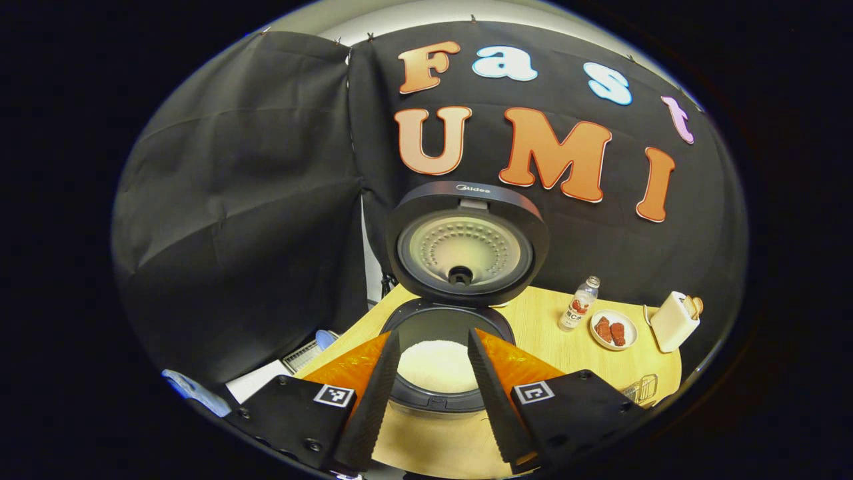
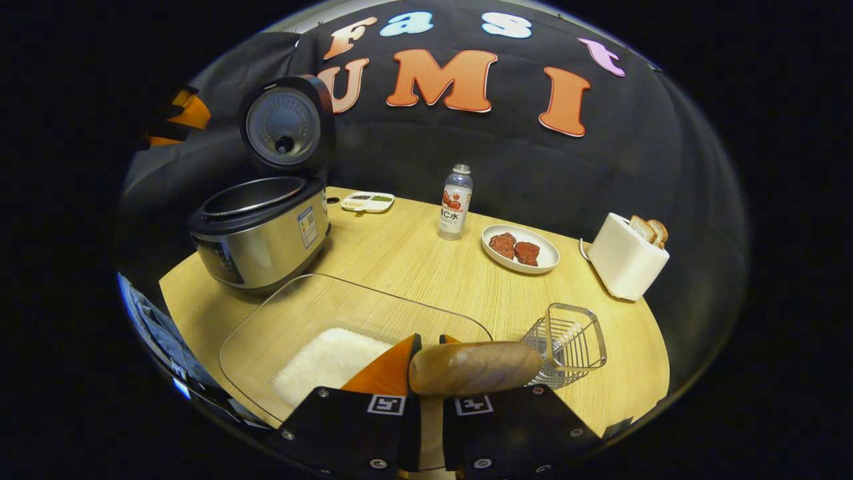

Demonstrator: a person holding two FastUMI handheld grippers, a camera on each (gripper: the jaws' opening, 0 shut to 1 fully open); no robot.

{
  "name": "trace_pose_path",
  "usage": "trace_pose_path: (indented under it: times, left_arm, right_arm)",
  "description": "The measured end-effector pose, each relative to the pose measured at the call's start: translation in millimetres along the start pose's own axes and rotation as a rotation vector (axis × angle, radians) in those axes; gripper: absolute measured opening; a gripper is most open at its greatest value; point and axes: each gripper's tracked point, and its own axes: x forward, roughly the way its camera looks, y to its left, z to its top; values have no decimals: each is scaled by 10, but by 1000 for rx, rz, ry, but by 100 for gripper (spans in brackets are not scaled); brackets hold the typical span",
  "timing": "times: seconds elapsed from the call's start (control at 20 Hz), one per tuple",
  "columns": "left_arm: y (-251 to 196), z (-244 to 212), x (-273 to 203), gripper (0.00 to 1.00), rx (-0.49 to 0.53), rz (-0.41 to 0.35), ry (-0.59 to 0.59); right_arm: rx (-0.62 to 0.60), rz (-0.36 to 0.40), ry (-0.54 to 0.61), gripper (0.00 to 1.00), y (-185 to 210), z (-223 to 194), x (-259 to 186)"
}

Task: Close the left gripper, press the button to open the rice cooker; take a wooden spoon from the chopstick holder with the right hand, scoop a spoonful of rice and pour it into the rice cooker, then put the wooden spoon back into the chopstick holder.

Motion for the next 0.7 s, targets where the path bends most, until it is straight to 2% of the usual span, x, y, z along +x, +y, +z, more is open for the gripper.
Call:
trace_pose_path:
  times: [0.05,0.25,0.5,0.7]
  left_arm:
    - [42,-19,11,65,-5,6,3]
    - [186,-24,12,65,2,35,2]
    - [286,-4,0,65,0,40,-2]
    - [362,-33,4,65,-11,49,-1]
  right_arm:
    - [31,1,11,13,-5,2,28]
    - [172,34,63,11,62,51,91]
    - [143,59,77,11,187,170,185]
    - [150,117,105,11,390,190,174]
